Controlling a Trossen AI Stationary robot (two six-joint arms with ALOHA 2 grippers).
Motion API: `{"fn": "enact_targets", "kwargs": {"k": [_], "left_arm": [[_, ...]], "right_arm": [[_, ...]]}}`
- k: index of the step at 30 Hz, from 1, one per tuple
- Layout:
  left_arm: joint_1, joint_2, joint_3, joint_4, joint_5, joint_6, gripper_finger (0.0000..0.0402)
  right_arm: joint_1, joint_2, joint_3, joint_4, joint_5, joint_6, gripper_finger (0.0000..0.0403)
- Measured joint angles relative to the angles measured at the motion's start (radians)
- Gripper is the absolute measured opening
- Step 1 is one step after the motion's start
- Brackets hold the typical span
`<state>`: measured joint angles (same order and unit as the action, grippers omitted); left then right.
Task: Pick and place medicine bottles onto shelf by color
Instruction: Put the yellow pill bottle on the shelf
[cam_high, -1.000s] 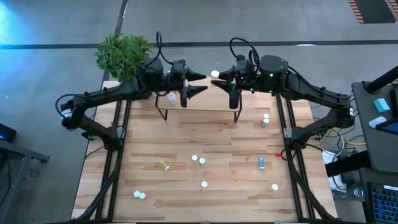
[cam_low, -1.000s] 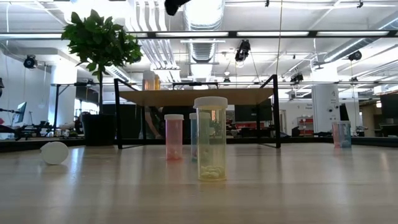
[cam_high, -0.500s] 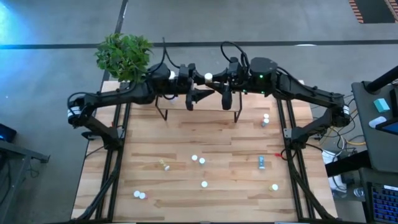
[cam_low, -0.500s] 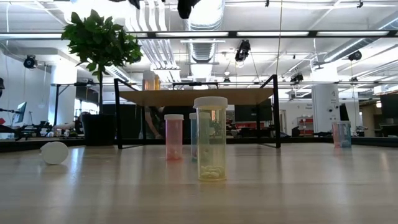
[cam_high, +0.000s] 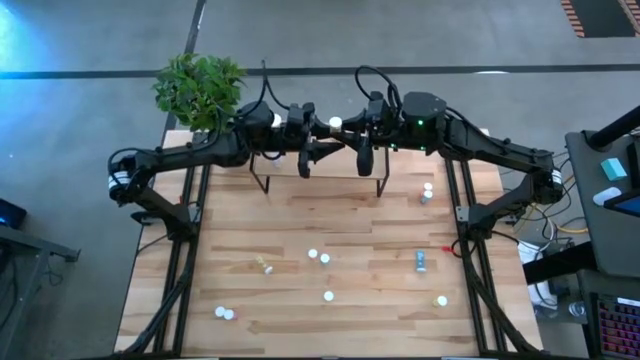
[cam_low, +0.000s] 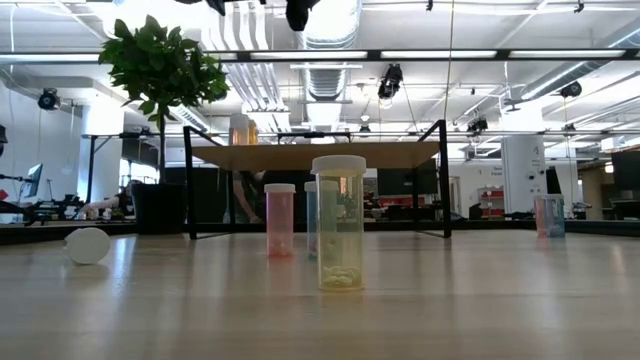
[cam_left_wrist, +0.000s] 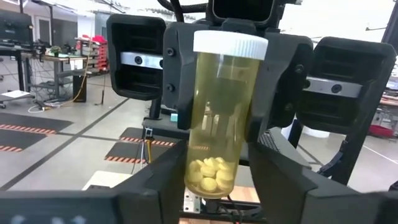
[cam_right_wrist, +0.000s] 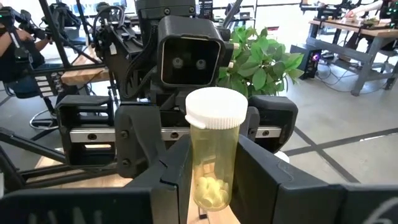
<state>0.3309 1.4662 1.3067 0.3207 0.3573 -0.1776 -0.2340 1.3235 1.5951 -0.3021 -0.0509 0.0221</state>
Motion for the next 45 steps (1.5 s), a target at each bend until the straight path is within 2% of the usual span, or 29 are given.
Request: {"fn": "enact_targets", "kwargs": {"k": [9, 15, 18, 26, 30, 36, 45], "left_arm": [[0.016, -0.002, 0.0, 0.0, 0.001, 0.001, 0.0087], [0.016, -0.002, 0.0, -0.001, 0.001, 0.003, 0.0082], [0.016, -0.002, 0.0, 0.0, 0.0, 0.0, 0.0084], [0.017, -0.002, 0.0, 0.0, -0.007, 0.0, 0.0084], [0.017, -0.002, -0.001, -0.018, -0.006, 0.023, 0.0084], [0.017, -0.002, -0.002, -0.05, -0.002, 0.08, 0.0085], [0.017, -0.002, -0.002, -0.054, -0.002, 0.088, 0.0085]], "right_arm": [[0.0, 0.0, 0.0, -0.003, 0.002, 0.014, 0.0096], [0.0, 0.0, 0.0, -0.007, 0.002, 0.032, 0.0099], [0.0, -0.006, 0.0, -0.011, 0.002, 0.027, 0.0122], [-0.021, -0.026, 0.065, -0.014, 0.006, 0.028, 0.0219], [-0.041, 0.004, 0.131, -0.049, -0.068, 0.07, 0.024], [-0.048, 0.067, 0.171, -0.128, -0.107, 0.081, 0.024], [-0.048, 0.074, 0.172, -0.145, -0.108, 0.121, 0.0216]]}}
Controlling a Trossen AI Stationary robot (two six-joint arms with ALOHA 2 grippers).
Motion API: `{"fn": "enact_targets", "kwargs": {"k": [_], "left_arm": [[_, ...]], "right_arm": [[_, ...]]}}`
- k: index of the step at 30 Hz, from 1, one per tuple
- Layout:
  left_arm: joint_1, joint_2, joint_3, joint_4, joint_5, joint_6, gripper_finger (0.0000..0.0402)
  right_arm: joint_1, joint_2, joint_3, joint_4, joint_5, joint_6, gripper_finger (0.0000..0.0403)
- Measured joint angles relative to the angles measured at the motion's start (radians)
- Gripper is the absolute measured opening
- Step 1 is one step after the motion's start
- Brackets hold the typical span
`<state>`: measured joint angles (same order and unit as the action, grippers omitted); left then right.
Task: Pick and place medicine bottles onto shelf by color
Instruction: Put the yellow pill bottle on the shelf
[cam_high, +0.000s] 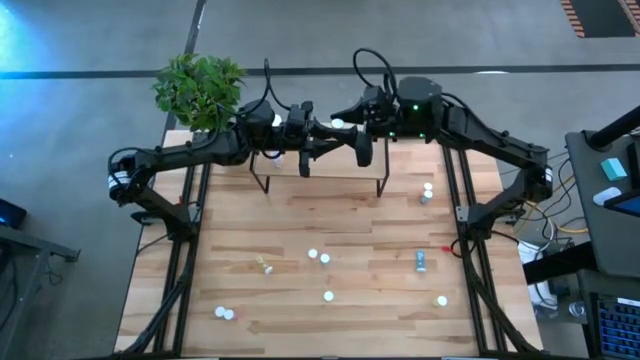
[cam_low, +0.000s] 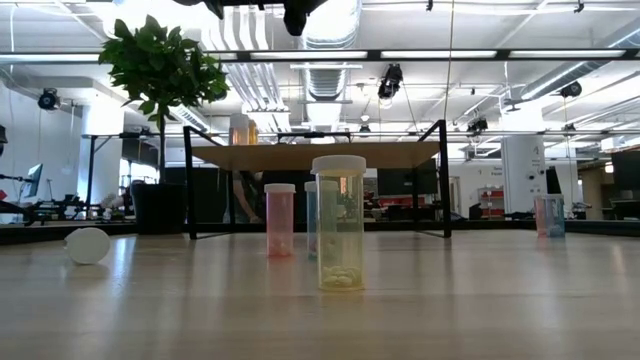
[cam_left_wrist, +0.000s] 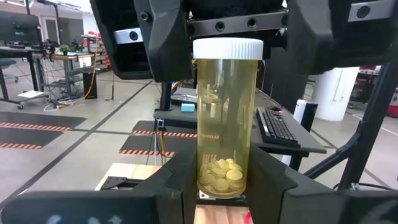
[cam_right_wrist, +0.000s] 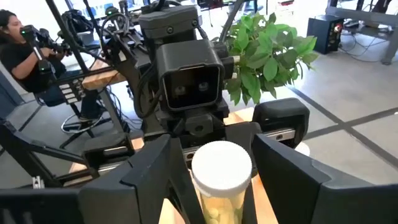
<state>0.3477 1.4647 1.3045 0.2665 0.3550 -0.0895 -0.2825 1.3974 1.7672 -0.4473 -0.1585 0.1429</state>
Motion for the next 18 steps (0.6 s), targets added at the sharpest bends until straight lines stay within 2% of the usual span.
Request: {"fn": "enact_targets", "kwargs": {"k": [18], "left_arm": [[-0.001, 0.0, 0.0, 0.004, 0.001, 0.021, 0.0085]], "right_arm": [[-0.002, -0.022, 0.0, -0.056, 0.002, 0.003, 0.0147]]}}
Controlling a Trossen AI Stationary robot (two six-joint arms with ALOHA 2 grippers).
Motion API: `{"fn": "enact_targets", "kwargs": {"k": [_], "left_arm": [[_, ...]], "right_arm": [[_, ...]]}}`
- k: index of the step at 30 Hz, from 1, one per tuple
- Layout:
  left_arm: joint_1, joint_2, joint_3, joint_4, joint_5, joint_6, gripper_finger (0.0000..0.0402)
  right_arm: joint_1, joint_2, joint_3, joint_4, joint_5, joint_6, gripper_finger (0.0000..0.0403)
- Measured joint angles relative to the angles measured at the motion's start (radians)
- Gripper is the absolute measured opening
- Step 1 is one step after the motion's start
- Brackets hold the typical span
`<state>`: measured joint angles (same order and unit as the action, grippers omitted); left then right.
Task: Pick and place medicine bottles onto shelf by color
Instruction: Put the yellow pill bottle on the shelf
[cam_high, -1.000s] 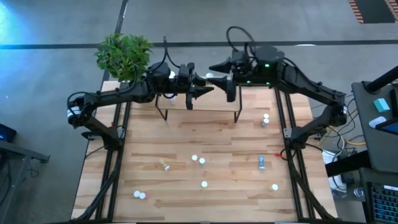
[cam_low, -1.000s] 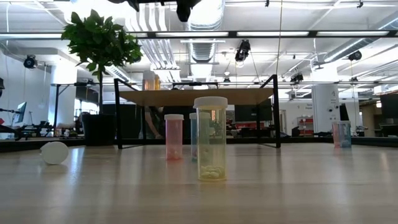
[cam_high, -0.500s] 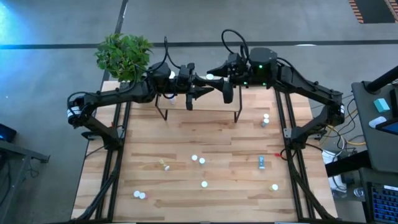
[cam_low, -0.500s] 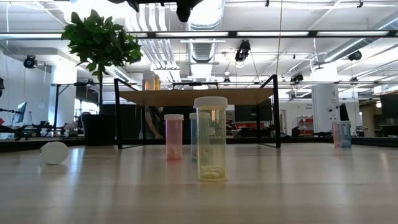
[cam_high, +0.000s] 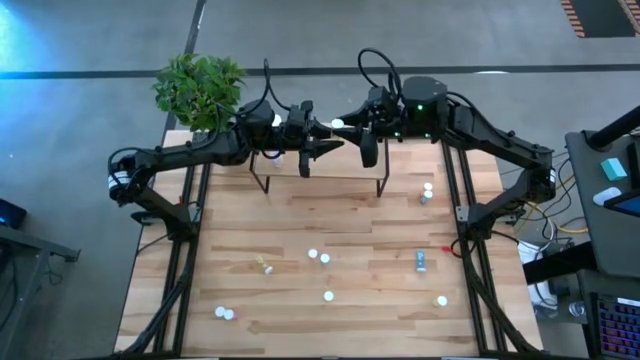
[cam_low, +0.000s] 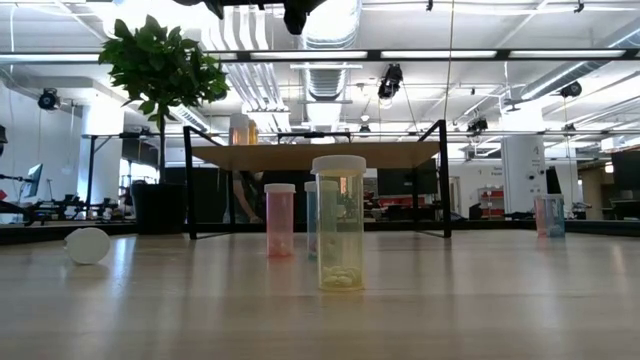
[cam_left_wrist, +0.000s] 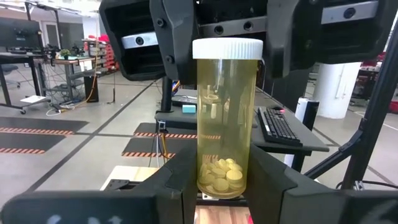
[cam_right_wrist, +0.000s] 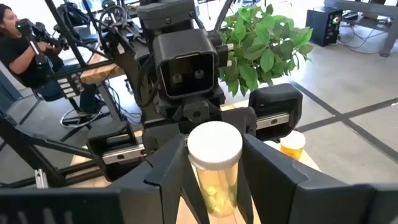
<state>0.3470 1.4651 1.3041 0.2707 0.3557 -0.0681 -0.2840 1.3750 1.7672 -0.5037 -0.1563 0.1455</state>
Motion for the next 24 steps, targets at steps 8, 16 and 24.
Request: {"fn": "enact_targets", "kwargs": {"k": [8, 16, 24], "left_arm": [[-0.001, 0.0, 0.0, -0.001, 0.001, -0.036, 0.0085], [-0.001, 0.0, 0.0, -0.003, -0.004, -0.061, 0.0087], [-0.004, -0.009, 0.001, -0.158, -0.024, -0.157, 0.0182]], "right_arm": [[0.0, 0.0, 0.0, 0.005, 0.003, -0.01, 0.0125], [-0.001, 0.0, 0.0, 0.006, 0.026, -0.026, 0.0109], [-0.008, 0.002, 0.0, 0.011, 0.029, -0.062, 0.0112]]}}
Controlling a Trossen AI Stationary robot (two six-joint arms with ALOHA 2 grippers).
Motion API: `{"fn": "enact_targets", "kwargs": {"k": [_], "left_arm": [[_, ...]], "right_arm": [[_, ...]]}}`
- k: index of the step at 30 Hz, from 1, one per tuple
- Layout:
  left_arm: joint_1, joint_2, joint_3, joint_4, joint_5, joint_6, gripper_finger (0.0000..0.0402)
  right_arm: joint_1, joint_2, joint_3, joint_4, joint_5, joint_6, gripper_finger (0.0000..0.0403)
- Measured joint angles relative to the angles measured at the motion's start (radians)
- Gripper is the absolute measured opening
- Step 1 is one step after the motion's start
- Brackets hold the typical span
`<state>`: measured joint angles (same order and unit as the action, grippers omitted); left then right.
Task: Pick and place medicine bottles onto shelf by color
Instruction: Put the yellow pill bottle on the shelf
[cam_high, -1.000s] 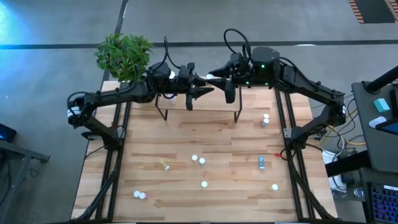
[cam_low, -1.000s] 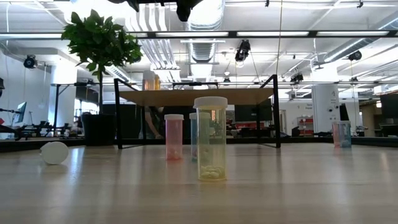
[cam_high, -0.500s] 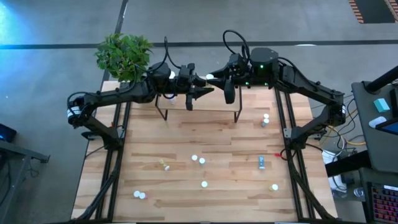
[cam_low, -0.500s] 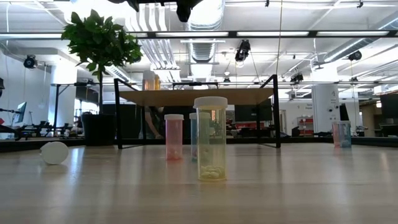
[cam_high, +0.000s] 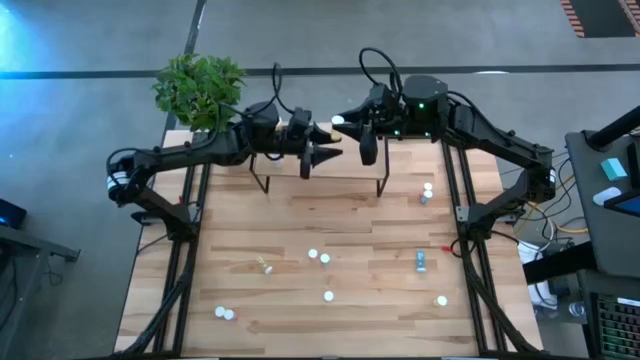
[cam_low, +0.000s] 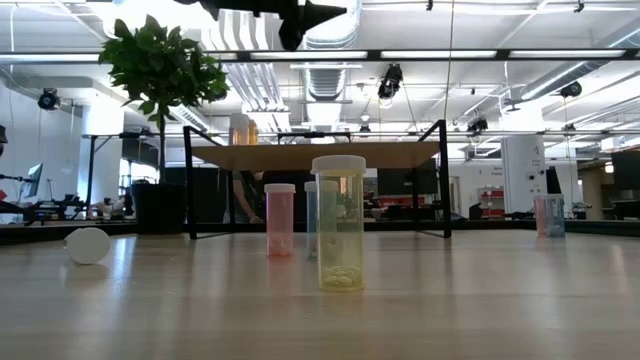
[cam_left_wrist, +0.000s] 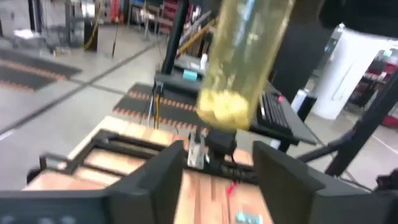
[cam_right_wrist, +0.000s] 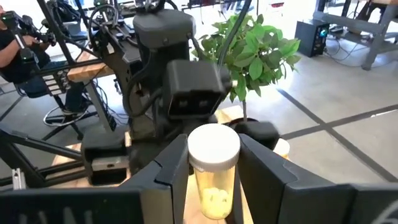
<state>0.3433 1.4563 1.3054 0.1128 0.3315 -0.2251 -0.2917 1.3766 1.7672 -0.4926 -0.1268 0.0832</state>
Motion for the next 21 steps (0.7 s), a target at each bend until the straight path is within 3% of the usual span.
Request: {"fn": "enact_targets", "kwargs": {"k": [4, 8, 16, 21], "left_arm": [[0.015, -0.022, 0.001, -0.082, -0.008, 0.004, 0.024], [0.06, -0.077, 0.011, -0.251, -0.031, 0.05, 0.0272], [0.148, -0.276, 0.053, -0.439, -0.06, 0.08, 0.0276], [0.156, -0.387, 0.026, -0.489, -0.237, 0.11, 0.0276]], "right_arm": [[-0.004, 0.0, 0.0, 0.015, 0.006, -0.006, 0.0112], [-0.019, 0.012, 0.0, 0.034, 0.03, -0.066, 0.0113], [-0.103, 0.204, -0.005, 0.175, 0.018, -0.131, 0.0113], [-0.115, 0.37, -0.005, 0.325, 0.012, -0.164, 0.0114]]}}
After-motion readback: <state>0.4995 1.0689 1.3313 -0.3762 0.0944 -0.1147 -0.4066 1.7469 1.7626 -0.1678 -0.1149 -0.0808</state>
